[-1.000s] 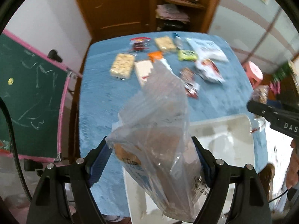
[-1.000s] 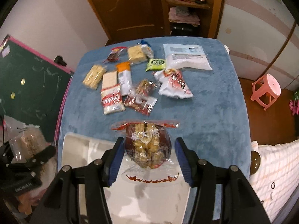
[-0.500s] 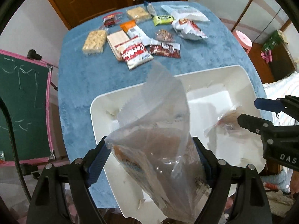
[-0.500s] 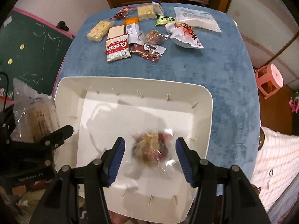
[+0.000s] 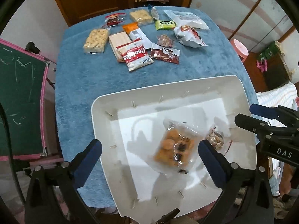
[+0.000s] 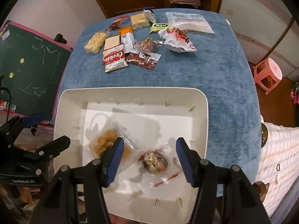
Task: Organize snacks
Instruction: 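Lower both held snacks into the white tray and open both tools, then reach the left tool to the Cookies pack while the right tool reaches the chip bag, then grasp the Cookies pack with left tool while right tool grasps the red chip bag, then drop the Cookies pack and chip bag into the white tray, opening both tools, then move the left tool to the clear puffed-snack bag while right tool reaches a nut bar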
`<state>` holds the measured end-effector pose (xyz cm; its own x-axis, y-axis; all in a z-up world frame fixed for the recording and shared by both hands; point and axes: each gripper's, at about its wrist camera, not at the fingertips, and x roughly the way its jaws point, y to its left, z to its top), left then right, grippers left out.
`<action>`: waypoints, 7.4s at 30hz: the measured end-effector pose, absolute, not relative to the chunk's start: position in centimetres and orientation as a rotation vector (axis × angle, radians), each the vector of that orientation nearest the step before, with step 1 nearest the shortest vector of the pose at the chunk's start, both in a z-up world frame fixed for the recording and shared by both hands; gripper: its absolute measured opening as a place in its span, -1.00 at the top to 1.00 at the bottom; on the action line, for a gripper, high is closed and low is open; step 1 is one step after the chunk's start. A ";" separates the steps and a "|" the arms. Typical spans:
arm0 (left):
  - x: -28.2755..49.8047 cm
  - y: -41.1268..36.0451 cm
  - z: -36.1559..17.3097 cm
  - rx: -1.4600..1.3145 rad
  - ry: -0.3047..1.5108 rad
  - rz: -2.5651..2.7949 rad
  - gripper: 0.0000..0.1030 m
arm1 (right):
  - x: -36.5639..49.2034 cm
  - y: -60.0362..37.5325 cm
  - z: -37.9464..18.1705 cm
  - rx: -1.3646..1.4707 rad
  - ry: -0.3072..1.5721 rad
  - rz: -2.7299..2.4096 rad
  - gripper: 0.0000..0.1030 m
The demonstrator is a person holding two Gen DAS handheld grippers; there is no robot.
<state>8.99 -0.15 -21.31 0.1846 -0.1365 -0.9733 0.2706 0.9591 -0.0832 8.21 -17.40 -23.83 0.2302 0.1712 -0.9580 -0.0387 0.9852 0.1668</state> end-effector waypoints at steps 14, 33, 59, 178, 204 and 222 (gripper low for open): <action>9.8 0.2 -19.4 0.074 1.301 -0.262 -0.91 | 8.9 -17.6 -22.7 0.157 1.248 0.128 -0.14; 16.0 -2.0 -14.4 0.034 1.150 -0.277 -0.71 | 12.1 -19.9 -20.5 0.122 1.108 0.109 -0.14; 28.2 -1.2 -19.7 0.080 1.223 -0.121 -0.71 | 27.7 -27.1 -21.6 0.151 1.130 0.044 -0.14; 8.2 -4.7 -21.0 0.442 1.386 -0.359 -0.61 | 6.2 -14.9 -23.8 -0.022 1.353 0.275 -0.12; 14.0 -2.4 -8.4 0.303 1.054 -0.048 -0.61 | 13.0 -20.9 -16.2 0.016 1.098 0.293 -0.11; 21.4 2.2 -6.1 0.347 0.931 0.010 -0.67 | 22.5 -20.3 -15.3 0.037 1.086 0.247 -0.11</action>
<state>21.41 2.19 -6.15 0.6014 0.1570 -0.7833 0.1400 0.9446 0.2968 22.52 -20.29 -15.31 0.4417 0.2167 -0.8706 -0.1805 0.9720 0.1503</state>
